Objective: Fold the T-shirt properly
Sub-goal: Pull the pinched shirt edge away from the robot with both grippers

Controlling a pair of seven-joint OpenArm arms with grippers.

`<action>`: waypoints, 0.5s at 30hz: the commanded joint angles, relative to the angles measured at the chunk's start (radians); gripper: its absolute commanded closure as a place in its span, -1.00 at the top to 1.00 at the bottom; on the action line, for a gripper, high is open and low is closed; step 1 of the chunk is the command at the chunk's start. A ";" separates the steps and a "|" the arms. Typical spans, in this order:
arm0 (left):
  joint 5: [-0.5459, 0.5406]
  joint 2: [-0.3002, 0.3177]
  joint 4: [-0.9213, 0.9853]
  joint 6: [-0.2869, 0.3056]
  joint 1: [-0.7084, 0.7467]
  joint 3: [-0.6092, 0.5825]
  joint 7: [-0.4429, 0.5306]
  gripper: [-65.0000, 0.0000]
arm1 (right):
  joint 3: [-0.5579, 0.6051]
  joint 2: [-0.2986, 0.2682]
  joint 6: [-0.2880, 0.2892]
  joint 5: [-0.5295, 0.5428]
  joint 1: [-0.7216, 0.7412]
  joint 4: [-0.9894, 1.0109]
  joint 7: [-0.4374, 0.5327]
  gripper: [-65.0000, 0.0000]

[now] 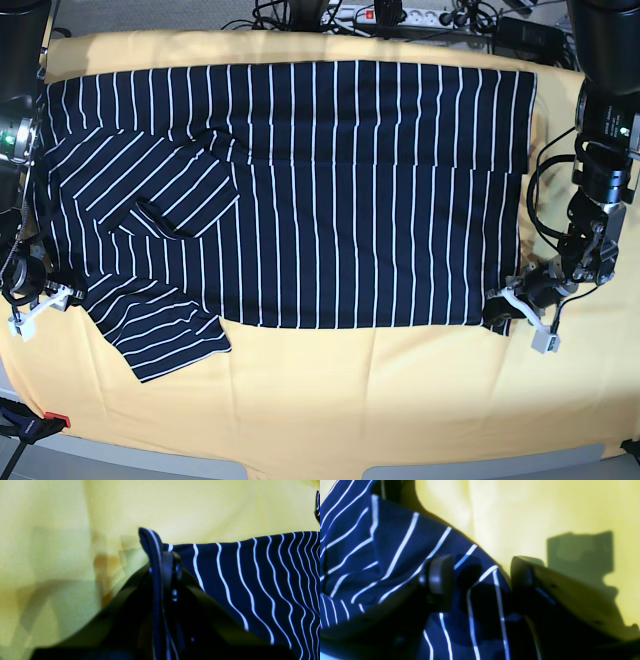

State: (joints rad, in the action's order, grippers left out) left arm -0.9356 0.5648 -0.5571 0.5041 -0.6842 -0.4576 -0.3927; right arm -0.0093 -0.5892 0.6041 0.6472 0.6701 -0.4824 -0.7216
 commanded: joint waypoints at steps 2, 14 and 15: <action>0.026 0.017 -0.001 -0.026 -0.017 0.002 -0.032 -1.00 | -0.003 -0.012 0.035 0.008 0.028 -0.011 0.008 -0.53; 0.026 0.018 -0.001 -0.027 -0.023 0.002 -0.014 -1.00 | -0.003 -0.011 0.076 -0.080 0.048 -0.011 0.135 -1.00; 0.035 0.018 -0.001 -0.027 -0.027 0.002 -0.003 -1.00 | -0.003 -0.011 0.072 -0.097 0.048 -0.011 0.155 -1.00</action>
State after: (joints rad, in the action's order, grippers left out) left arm -0.9283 0.5652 -0.5564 0.5053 -0.6872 -0.4580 -0.3851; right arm -0.0093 -0.5823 0.6739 0.5369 0.6815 -0.4820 -0.5865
